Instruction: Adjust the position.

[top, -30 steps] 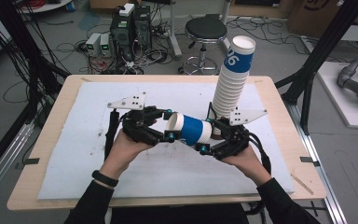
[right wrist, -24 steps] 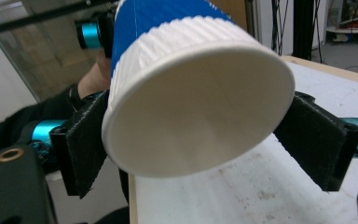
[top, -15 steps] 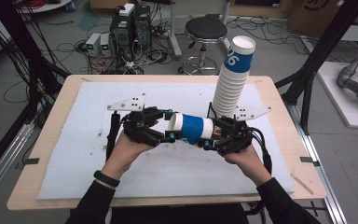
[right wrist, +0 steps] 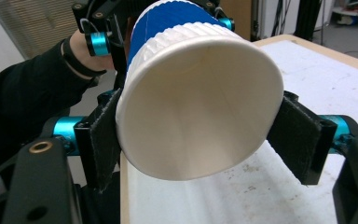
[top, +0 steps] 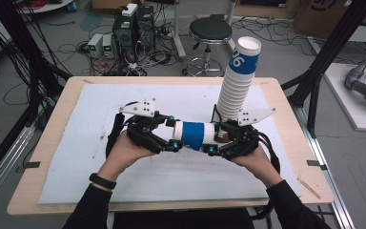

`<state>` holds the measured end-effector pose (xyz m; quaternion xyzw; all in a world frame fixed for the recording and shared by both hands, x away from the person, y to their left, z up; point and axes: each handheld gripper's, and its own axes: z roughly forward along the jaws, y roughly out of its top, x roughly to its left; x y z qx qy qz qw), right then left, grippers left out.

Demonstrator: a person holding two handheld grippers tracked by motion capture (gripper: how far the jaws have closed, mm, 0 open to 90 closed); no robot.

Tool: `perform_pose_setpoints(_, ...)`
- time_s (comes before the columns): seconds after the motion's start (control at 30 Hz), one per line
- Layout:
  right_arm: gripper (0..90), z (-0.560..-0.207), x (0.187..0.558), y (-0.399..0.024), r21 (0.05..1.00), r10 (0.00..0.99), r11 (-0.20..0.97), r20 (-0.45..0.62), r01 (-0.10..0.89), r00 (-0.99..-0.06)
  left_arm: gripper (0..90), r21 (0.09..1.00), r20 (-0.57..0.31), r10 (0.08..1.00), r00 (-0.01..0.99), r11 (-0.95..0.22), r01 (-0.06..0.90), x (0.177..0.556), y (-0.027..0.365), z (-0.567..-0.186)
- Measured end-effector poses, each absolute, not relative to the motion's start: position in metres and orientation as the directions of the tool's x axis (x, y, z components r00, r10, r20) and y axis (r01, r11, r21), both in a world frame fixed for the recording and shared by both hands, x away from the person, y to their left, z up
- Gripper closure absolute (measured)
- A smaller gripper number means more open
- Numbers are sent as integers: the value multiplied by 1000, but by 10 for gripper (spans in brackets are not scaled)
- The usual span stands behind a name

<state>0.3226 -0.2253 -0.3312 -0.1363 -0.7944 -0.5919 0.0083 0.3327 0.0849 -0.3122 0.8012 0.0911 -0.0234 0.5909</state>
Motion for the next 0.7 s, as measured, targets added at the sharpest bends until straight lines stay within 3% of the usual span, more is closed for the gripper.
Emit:
perform_pose_setpoints(0.3,242,-329,320,-220,912,190,364,128,191,-973,254,923,-135,84,987,-351,156,332,83,-312)
perform_pose_setpoints(0.37,242,-328,319,-220,909,187,371,126,189,-974,289,917,-132,76,988,-370,151,332,82,-314)
perform_pose_setpoints(0.7,222,-327,318,-220,911,178,371,120,179,-977,299,914,-138,61,989,-376,151,333,82,-315)
